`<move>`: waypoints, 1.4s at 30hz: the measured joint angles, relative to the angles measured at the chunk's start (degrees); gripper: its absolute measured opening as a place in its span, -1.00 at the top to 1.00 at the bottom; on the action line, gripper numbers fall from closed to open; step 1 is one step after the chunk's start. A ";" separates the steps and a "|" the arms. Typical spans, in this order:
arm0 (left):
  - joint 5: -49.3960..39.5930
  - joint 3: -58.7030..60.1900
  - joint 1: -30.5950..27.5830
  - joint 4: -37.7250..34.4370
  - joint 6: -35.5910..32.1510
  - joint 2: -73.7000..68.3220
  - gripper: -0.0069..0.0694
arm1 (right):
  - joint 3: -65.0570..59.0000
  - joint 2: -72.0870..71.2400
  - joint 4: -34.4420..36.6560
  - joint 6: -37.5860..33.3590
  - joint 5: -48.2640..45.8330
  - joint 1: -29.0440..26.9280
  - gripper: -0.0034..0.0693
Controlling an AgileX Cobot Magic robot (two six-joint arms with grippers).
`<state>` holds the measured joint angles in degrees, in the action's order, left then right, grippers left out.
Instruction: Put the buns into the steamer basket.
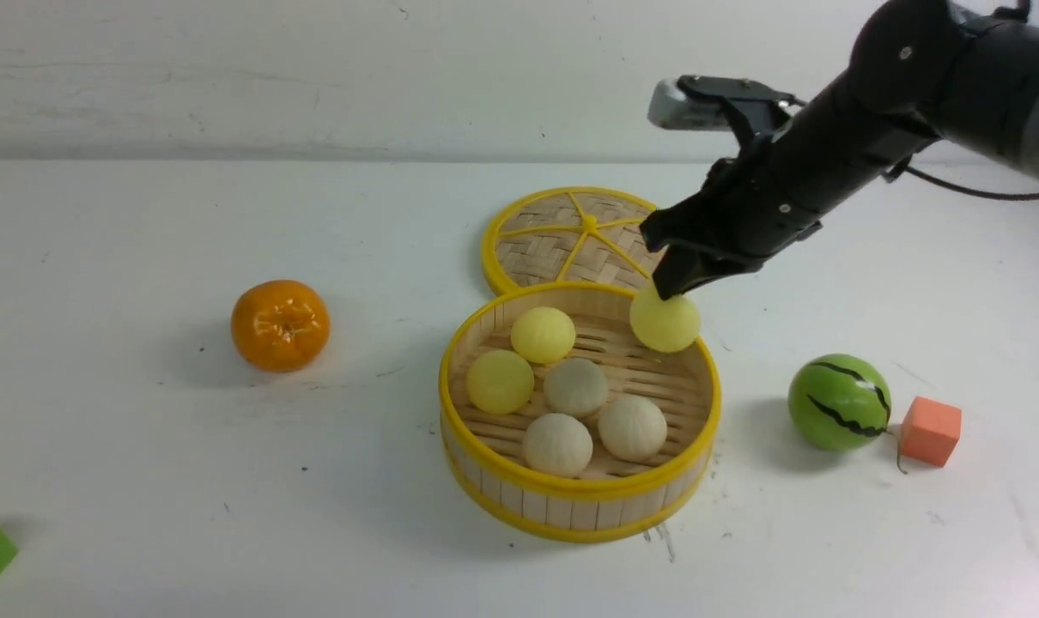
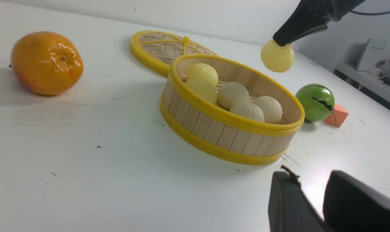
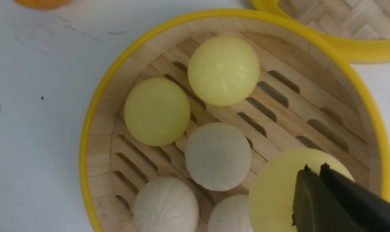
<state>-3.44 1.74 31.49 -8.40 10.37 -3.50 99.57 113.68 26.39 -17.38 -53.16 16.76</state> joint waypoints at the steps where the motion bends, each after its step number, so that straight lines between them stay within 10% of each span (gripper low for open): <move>1: 0.00 0.00 0.00 0.00 0.00 0.00 0.36 | 0.00 0.49 -0.10 0.00 0.59 0.37 0.91; 23: 0.00 0.00 0.00 0.00 0.00 0.00 0.34 | 0.00 8.65 -4.58 4.79 11.36 0.90 0.73; 35: 0.00 0.00 0.00 0.00 0.00 0.00 0.30 | 1.31 0.69 -6.00 5.96 1.94 0.90 -0.50; 42: 0.00 0.00 0.00 0.00 0.00 0.00 0.30 | 2.07 -16.34 -18.09 15.21 -14.97 0.90 0.08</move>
<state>-3.44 1.74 31.49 -8.40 10.37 -3.50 101.64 97.33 8.30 -2.17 -68.13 17.66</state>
